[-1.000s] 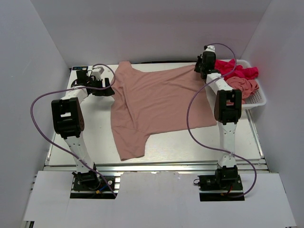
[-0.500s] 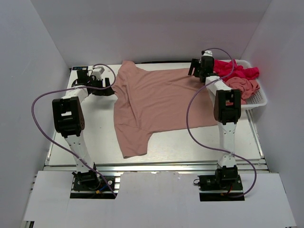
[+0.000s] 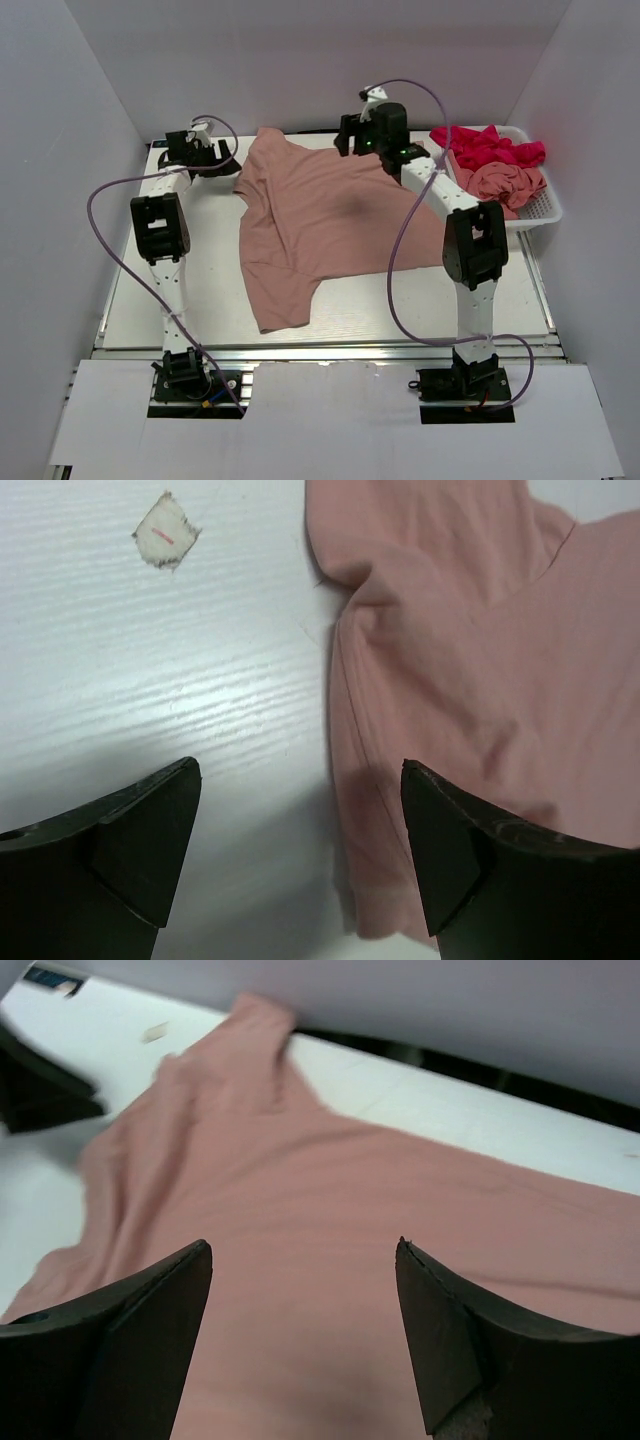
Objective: Fold and stack the t-shirts
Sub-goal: Flatten out the tshirt
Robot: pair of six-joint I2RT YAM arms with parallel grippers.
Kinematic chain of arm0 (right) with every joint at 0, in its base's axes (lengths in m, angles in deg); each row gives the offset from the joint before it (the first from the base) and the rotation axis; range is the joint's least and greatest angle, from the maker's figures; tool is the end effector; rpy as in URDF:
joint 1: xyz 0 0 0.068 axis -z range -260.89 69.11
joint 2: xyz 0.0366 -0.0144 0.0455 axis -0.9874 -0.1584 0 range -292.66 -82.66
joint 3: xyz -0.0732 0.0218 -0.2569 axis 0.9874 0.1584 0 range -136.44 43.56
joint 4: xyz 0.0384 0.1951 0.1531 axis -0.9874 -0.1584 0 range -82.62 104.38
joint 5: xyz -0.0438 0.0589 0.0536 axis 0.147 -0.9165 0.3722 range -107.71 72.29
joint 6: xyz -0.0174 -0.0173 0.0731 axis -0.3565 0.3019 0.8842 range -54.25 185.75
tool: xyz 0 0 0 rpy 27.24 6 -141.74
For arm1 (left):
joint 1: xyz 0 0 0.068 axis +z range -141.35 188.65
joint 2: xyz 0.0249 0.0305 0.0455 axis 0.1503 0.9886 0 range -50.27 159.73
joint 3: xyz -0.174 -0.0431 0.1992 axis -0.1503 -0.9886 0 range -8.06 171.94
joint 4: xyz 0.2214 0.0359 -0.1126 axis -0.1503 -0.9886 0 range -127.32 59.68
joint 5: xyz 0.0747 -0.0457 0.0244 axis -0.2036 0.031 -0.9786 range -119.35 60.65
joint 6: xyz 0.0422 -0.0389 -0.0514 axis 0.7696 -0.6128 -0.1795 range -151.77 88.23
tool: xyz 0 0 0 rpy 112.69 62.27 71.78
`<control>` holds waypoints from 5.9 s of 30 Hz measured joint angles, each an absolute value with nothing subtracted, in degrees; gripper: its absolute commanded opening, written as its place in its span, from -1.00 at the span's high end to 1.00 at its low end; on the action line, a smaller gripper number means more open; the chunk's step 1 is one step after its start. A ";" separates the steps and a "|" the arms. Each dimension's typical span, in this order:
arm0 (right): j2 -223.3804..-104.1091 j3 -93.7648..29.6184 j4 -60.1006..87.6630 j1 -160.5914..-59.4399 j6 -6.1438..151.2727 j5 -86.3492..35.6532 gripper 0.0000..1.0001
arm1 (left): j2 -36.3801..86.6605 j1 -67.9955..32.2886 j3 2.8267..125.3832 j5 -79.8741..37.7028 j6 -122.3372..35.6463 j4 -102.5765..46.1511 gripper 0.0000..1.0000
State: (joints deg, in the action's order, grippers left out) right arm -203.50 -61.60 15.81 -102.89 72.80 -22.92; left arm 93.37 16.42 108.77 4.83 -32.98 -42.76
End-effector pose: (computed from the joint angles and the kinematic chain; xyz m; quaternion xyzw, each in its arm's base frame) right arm 0.4884 0.2037 0.2962 -0.1303 0.7781 0.1886 0.5848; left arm 0.5634 0.0397 0.1341 0.0579 0.8708 -0.2417 0.4242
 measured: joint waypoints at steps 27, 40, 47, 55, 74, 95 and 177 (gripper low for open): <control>-204.68 -58.22 10.04 -105.36 73.69 -22.33 -0.40 | 107.86 12.83 119.13 21.66 -68.39 -16.73 -0.78; -204.20 -50.89 13.19 -105.36 74.88 -22.31 -0.26 | 97.10 15.00 116.23 9.94 -40.93 -43.88 -0.54; -203.72 -50.28 14.56 -105.40 75.42 -22.46 -0.24 | 94.68 20.11 114.54 8.17 -37.44 -46.20 -0.54; -202.93 -50.30 14.69 -105.40 75.62 -22.55 -0.24 | 95.57 19.24 110.50 9.83 -40.45 -42.65 -0.54; -202.93 -50.96 14.50 -105.84 75.84 -22.35 -0.20 | 98.59 13.97 111.29 12.37 -44.96 -37.39 0.52; -202.93 -50.37 14.52 -106.04 75.84 -22.31 -0.18 | 98.72 18.89 116.44 6.77 -34.40 -49.69 1.00; -181.51 -7.55 18.47 -148.33 90.81 -7.16 -0.20 | 33.06 16.42 54.22 -7.59 -25.83 -56.23 -0.96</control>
